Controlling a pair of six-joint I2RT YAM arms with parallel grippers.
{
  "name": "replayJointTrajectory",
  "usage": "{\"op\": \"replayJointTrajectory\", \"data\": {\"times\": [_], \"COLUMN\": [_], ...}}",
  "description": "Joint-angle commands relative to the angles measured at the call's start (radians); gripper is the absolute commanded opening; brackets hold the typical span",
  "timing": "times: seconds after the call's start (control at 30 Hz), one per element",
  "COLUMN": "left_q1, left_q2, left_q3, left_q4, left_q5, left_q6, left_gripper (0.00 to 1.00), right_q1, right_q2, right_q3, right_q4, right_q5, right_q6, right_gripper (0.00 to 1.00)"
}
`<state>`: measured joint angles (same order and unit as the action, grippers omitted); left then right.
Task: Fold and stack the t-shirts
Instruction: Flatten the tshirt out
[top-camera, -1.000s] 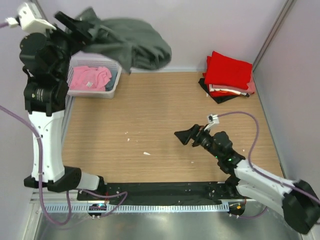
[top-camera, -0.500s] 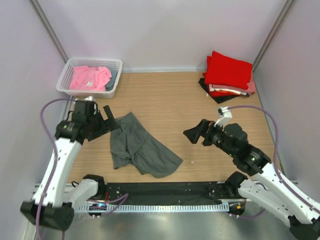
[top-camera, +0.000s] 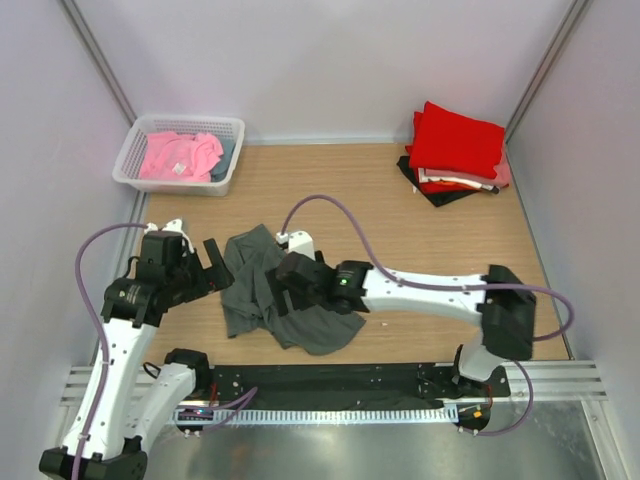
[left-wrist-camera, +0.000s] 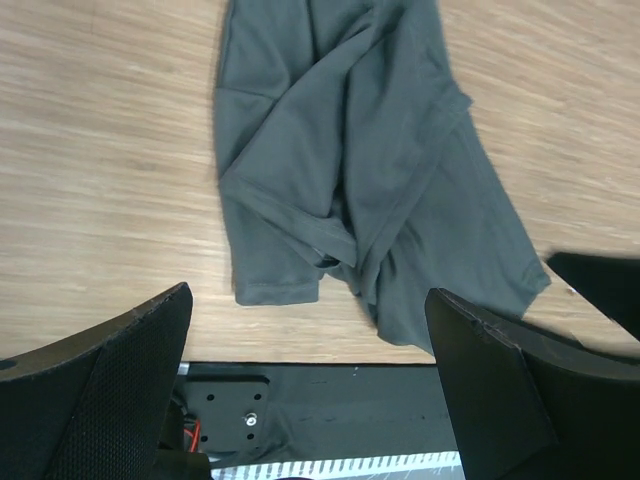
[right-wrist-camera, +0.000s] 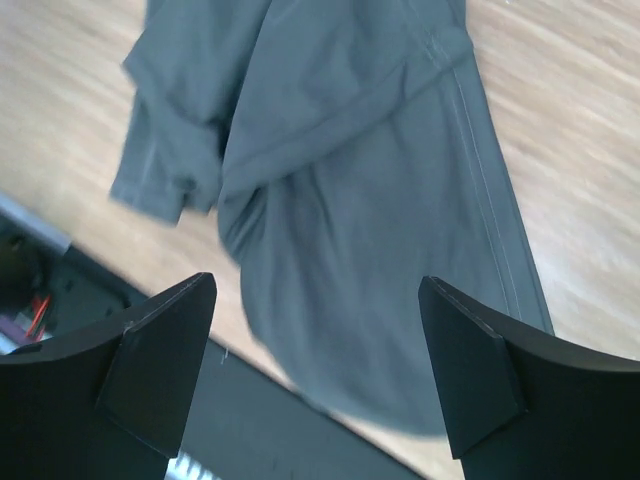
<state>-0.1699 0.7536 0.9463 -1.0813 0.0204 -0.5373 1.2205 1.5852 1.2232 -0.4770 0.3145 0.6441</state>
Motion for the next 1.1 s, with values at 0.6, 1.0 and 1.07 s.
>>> {"op": "replayJointTrajectory", "data": {"times": [0.6, 1.0, 1.07], "left_q1": [0.012, 0.015, 0.013], "left_q2": [-0.105, -0.105, -0.103], "left_q3": [-0.004, -0.006, -0.006], "left_q4": [0.058, 0.060, 0.060], "left_q5": [0.102, 0.104, 0.105], "left_q6": [0.040, 0.039, 0.037], "left_gripper": [1.00, 0.99, 0.99], "right_q1": [-0.250, -0.263, -0.265], "right_q2": [0.506, 0.536, 0.535], "right_q3": [0.390, 0.410, 0.414], "right_q4": [0.086, 0.052, 0.040], "right_q5": [-0.164, -0.153, -0.147], "right_q6": [-0.047, -0.053, -0.058], "right_gripper": [0.59, 0.12, 0.06]}}
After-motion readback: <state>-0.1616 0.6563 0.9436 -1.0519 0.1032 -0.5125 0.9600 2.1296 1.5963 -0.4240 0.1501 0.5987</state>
